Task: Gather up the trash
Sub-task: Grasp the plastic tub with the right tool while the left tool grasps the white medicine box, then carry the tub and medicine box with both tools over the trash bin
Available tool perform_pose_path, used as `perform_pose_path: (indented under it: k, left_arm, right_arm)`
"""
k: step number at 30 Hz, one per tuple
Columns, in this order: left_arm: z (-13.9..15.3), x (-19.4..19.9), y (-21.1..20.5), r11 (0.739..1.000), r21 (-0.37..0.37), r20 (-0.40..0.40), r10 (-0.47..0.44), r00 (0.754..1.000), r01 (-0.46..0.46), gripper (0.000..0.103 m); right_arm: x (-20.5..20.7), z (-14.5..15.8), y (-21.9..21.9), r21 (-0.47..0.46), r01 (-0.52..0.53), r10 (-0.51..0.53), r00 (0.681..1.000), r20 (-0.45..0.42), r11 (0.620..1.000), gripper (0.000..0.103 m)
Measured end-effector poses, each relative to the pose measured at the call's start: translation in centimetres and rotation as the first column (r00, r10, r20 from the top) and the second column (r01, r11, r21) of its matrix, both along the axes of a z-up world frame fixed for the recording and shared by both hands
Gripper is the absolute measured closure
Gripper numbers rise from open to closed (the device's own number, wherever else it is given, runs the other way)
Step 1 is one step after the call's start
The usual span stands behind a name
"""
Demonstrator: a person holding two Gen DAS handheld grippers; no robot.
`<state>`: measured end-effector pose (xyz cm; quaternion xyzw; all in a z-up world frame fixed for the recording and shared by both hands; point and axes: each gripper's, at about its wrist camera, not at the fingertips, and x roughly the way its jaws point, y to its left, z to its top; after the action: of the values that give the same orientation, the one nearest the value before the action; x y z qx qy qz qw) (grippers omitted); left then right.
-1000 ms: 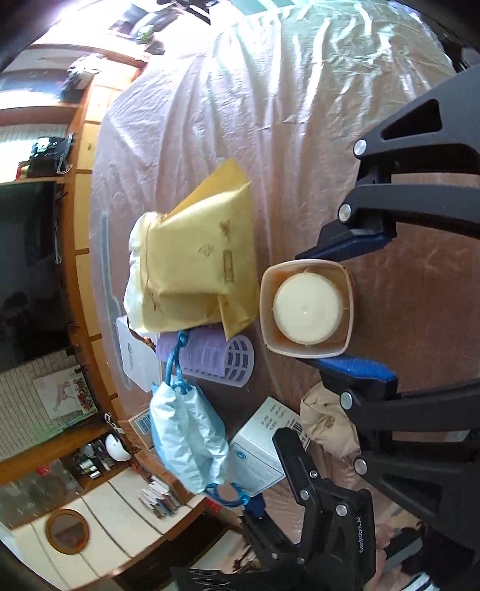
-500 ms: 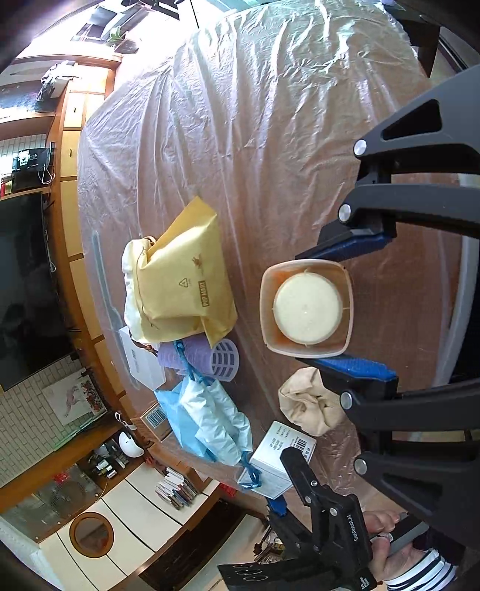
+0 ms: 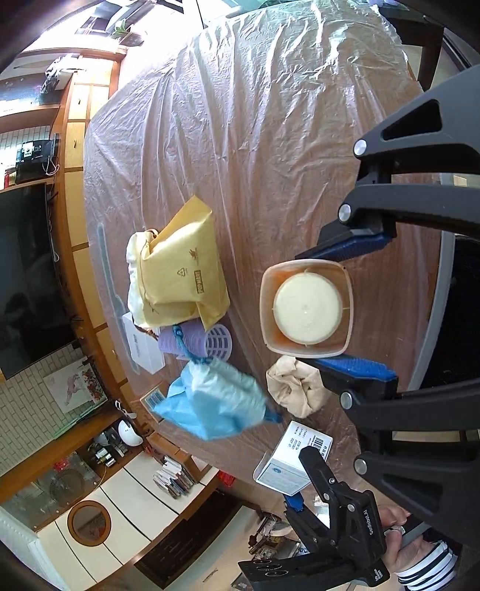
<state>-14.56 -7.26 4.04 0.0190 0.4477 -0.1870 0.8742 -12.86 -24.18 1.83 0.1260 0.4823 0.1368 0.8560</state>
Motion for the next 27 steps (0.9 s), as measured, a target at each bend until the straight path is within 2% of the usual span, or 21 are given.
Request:
perform_pose_path:
  k: [18,27]
  left_arm:
    - [0.8,-3.4,-0.5,1.000,-0.011,0.014,-0.009,1.000,0.009,0.020]
    - [0.4,-5.7,-1.2,0.999,-0.007,0.002,-0.038,0.999,0.038,0.020]
  right_arm:
    - [-3.9,2.0,-0.1,0.042,-0.065,0.064,0.998,0.017,0.997,0.058]
    - [-6.4,1.7,-0.1,0.035,-0.106,0.106,0.994,0.009,0.994,0.058]
